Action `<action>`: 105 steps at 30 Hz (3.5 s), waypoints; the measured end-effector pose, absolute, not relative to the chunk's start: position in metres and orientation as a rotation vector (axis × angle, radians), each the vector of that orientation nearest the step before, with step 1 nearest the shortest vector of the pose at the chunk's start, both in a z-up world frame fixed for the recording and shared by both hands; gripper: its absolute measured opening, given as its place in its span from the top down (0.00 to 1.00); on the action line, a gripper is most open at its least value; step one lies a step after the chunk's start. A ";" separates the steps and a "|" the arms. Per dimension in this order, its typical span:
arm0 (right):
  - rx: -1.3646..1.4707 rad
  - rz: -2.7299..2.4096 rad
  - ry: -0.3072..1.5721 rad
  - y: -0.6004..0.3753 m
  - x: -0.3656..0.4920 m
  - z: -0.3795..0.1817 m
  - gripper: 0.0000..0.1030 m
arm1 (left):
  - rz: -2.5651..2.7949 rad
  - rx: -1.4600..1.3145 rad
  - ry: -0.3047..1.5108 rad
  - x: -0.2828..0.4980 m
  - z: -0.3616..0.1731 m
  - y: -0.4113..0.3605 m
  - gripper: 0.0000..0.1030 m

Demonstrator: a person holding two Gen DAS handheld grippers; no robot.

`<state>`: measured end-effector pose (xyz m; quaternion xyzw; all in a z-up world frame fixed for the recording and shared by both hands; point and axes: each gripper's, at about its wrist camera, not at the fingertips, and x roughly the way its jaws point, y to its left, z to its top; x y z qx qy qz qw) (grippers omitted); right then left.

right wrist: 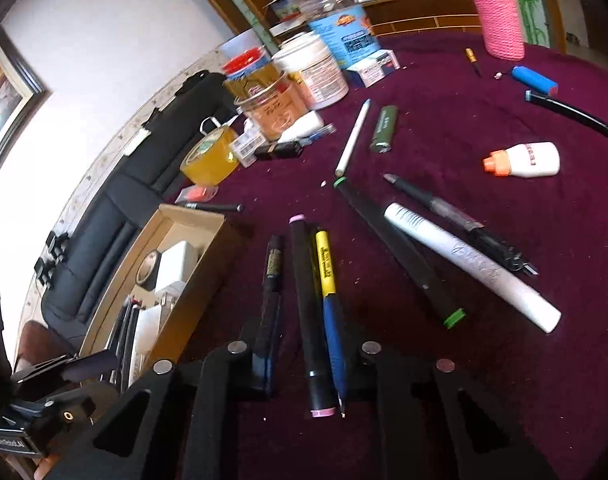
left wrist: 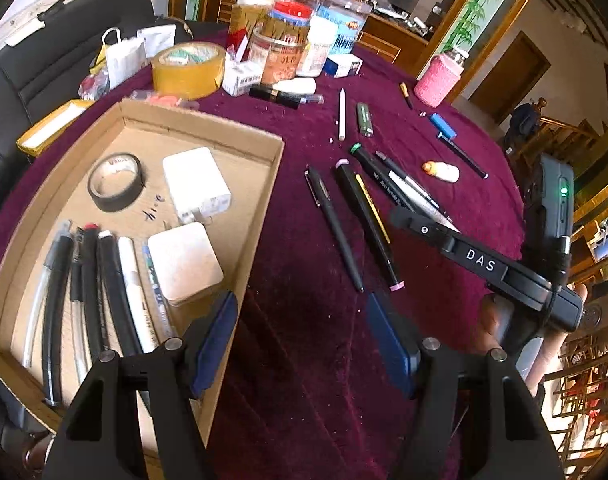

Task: Organize rigid objects
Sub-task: 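Open both tools and withdraw them toward the remaining markers, then grasp the pink-capped black marker with the right tool while the left tool grasps a black pen, then carry the pink-capped marker and black pen over the tray and lower them inside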

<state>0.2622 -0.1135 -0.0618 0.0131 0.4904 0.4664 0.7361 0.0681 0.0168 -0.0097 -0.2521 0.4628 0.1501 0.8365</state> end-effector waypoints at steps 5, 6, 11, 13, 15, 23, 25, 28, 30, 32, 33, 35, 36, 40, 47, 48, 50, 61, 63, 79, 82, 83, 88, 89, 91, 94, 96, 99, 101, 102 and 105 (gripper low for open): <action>-0.040 1.041 1.064 -0.103 0.254 -0.067 0.78 | 0.312 -0.549 0.980 0.073 -0.014 0.019 0.35; -0.065 1.035 1.055 -0.099 0.251 -0.068 0.78 | 0.312 -0.552 0.983 0.074 -0.014 0.019 0.35; -0.123 0.986 1.037 -0.091 0.248 -0.074 0.78 | 0.308 -0.556 0.989 0.075 -0.017 0.021 0.35; -0.139 0.970 1.035 -0.090 0.247 -0.076 0.78 | 0.302 -0.560 0.996 0.075 -0.019 0.022 0.35; -0.171 0.942 1.016 -0.087 0.246 -0.078 0.78 | 0.303 -0.557 1.006 0.076 -0.021 0.022 0.35; -0.225 0.932 1.029 -0.080 0.241 -0.084 0.84 | 0.295 -0.549 1.007 0.081 -0.019 0.020 0.35; -0.214 0.944 1.031 -0.082 0.241 -0.082 0.85 | 0.294 -0.548 1.006 0.083 -0.019 0.021 0.35; -0.131 0.965 1.044 -0.093 0.247 -0.074 0.85 | 0.302 -0.543 1.013 0.090 -0.021 0.020 0.35; -0.063 0.984 1.041 -0.102 0.251 -0.066 0.85 | 0.293 -0.535 1.018 0.097 -0.022 0.017 0.36; 0.004 0.990 1.043 -0.112 0.256 -0.061 0.85 | 0.296 -0.510 1.024 0.106 -0.023 0.014 0.36; 0.025 0.982 1.044 -0.115 0.258 -0.060 0.85 | 0.293 -0.500 1.034 0.113 -0.026 0.012 0.36; 0.058 0.968 1.046 -0.119 0.260 -0.058 0.85 | 0.277 -0.505 1.052 0.124 -0.031 0.010 0.42; 0.072 0.963 1.043 -0.121 0.262 -0.057 0.85 | 0.269 -0.507 1.067 0.133 -0.035 0.010 0.45; 0.123 0.932 1.008 -0.132 0.265 -0.049 0.85 | 0.299 -0.520 1.089 0.154 -0.046 0.016 0.52; 0.176 0.911 1.017 -0.140 0.274 -0.047 0.85 | 0.324 -0.528 1.147 0.186 -0.066 0.024 0.70; 0.173 0.911 1.015 -0.140 0.273 -0.047 0.85 | 0.329 -0.525 1.155 0.189 -0.070 0.024 0.71; 0.173 0.916 1.012 -0.141 0.272 -0.046 0.85 | 0.342 -0.500 1.146 0.193 -0.070 0.022 0.75; 0.181 0.914 1.054 -0.138 0.272 -0.053 0.85 | 0.321 -0.463 1.127 0.165 -0.066 0.017 0.91; 0.187 0.938 1.066 -0.137 0.272 -0.054 0.85 | 0.312 -0.489 1.112 0.149 -0.060 0.016 0.91; 0.016 1.095 1.077 -0.095 0.211 -0.050 0.84 | 0.363 -0.687 0.937 -0.016 0.000 0.089 0.91; -0.020 1.162 1.067 -0.074 0.179 -0.034 0.84 | 0.388 -0.712 0.925 -0.029 -0.002 0.110 0.91; -0.031 1.178 1.064 -0.068 0.171 -0.031 0.84 | 0.399 -0.726 0.923 -0.033 -0.005 0.119 0.91; -0.055 1.195 1.110 -0.024 0.138 -0.032 0.84 | 0.405 -0.761 0.920 -0.038 -0.015 0.147 0.91; -0.059 1.193 1.119 -0.016 0.133 -0.033 0.84 | 0.403 -0.760 0.919 -0.040 -0.015 0.149 0.91; -0.065 1.173 1.136 -0.001 0.126 -0.036 0.84 | 0.398 -0.760 0.919 -0.040 -0.017 0.160 0.91; -0.054 1.121 1.173 0.019 0.124 -0.040 0.84 | 0.378 -0.753 0.920 -0.034 -0.021 0.175 0.91; -0.042 1.083 1.191 0.030 0.127 -0.043 0.84 | 0.376 -0.758 0.928 -0.030 -0.024 0.189 0.91; -0.031 1.006 1.230 0.046 0.132 -0.051 0.84 | 0.365 -0.756 0.940 -0.020 -0.030 0.209 0.91; -0.046 0.953 1.244 0.054 0.134 -0.056 0.84 | 0.350 -0.755 0.954 -0.013 -0.036 0.218 0.91; -0.057 0.930 1.250 0.057 0.135 -0.059 0.84 | 0.346 -0.761 0.959 -0.011 -0.039 0.222 0.91; -0.070 0.916 1.238 0.066 0.135 -0.058 0.84 | 0.342 -0.758 0.973 -0.004 -0.046 0.229 0.91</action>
